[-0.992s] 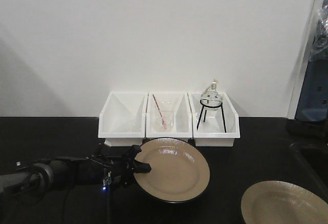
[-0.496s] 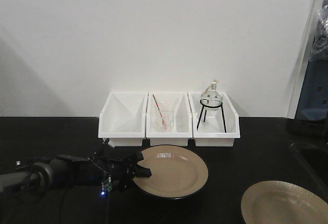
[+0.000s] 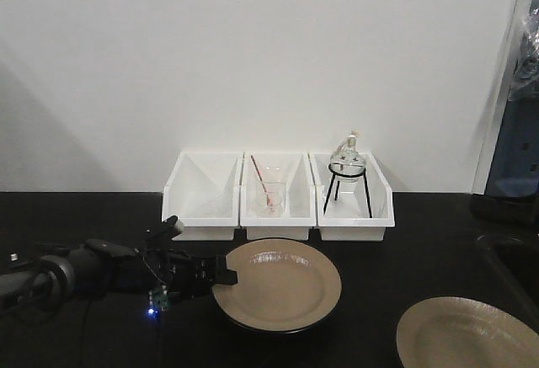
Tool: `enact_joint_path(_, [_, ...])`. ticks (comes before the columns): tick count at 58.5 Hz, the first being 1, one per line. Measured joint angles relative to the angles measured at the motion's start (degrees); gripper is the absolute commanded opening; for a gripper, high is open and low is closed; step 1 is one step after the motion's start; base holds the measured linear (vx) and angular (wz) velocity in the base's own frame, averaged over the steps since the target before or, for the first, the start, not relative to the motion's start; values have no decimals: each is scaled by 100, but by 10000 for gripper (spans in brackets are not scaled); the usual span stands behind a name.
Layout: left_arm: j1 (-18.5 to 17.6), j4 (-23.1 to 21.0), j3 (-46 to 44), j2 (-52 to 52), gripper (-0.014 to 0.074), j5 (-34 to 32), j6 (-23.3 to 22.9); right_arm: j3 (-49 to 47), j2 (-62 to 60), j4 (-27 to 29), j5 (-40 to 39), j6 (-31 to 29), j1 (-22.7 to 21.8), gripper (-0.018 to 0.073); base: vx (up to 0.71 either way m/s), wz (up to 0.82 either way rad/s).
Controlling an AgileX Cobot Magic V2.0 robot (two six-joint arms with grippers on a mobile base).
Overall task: Arrange circular plates on left workspace
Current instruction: 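Open the left gripper and withdraw it from the plate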
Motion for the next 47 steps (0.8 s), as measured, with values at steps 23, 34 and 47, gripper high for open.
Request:
enact_joint_path(23, [495, 820, 0, -757, 307, 742, 5, 0, 0, 0, 0, -5, 0, -1, 0, 0])
enact_joint_path(34, [673, 1074, 0, -1385, -9, 1102, 5, 0, 0, -104, 0, 45, -13, -1, 0, 0])
enact_joint_path(47, [698, 1103, 0, -1870, -3, 1659, 5, 0, 0, -1030, -143, 726, -721, -1, 0, 0])
